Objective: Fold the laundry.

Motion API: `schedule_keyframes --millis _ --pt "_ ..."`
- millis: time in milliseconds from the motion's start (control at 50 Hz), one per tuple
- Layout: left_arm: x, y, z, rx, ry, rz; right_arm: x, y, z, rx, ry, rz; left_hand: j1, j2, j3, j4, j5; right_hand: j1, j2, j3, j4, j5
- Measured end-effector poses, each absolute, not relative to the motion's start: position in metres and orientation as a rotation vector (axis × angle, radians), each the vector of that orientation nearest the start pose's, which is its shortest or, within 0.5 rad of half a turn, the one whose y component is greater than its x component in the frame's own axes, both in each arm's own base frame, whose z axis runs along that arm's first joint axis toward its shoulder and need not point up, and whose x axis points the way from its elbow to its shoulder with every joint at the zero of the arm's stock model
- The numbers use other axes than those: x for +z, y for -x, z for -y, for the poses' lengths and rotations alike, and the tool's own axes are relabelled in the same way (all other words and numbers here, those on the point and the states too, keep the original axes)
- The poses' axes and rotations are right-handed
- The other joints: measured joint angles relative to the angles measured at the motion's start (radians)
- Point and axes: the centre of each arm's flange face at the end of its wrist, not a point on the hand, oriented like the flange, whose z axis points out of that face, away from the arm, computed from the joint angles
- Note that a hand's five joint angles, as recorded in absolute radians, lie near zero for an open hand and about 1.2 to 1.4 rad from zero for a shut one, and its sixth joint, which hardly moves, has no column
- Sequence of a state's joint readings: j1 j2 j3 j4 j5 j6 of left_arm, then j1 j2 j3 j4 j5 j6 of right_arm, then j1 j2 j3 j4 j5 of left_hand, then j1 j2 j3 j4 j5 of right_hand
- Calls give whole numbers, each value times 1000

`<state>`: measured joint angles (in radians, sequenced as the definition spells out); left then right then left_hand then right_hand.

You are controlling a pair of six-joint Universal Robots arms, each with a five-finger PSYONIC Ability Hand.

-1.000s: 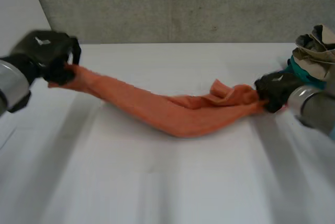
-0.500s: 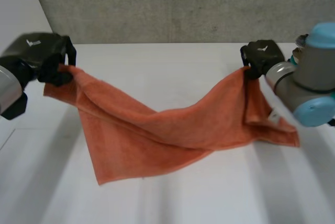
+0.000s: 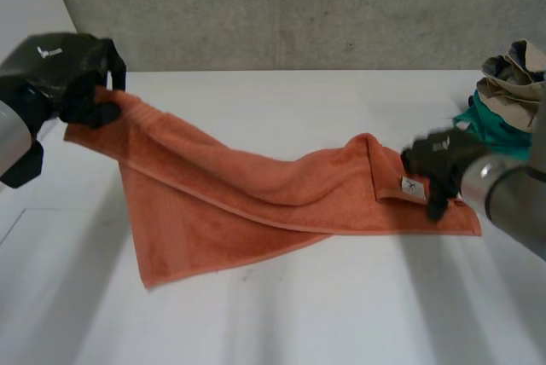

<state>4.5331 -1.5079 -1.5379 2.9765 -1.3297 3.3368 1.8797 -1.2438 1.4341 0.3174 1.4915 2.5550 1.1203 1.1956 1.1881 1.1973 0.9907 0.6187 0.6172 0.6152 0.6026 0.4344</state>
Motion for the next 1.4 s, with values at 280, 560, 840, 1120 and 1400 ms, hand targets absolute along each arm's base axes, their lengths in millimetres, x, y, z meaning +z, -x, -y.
schedule_keyframes --millis 280,560,840,1120,1400 --pt "382 216 204 -2511 -719 -2248 160 -231 253 -1466 936 -2410 0 0 0 0 0 -307 -292 -324 -301 -335" --pt "432 230 167 -2717 -711 -2228 123 -267 262 -1550 557 -2451 0 0 0 0 0 -262 -270 -262 -251 -256" --pt "412 216 195 -2557 -575 -2259 172 -251 287 -1827 554 -2449 0 0 0 0 0 488 546 558 571 553" --pt "259 190 302 -1840 -731 -2580 223 -206 274 -1527 1430 -2515 0 0 0 0 0 488 546 562 586 560" --pt "364 220 367 -2548 -535 -2079 319 -235 377 -2543 903 -1996 0 1 1 0 0 488 547 567 592 569"
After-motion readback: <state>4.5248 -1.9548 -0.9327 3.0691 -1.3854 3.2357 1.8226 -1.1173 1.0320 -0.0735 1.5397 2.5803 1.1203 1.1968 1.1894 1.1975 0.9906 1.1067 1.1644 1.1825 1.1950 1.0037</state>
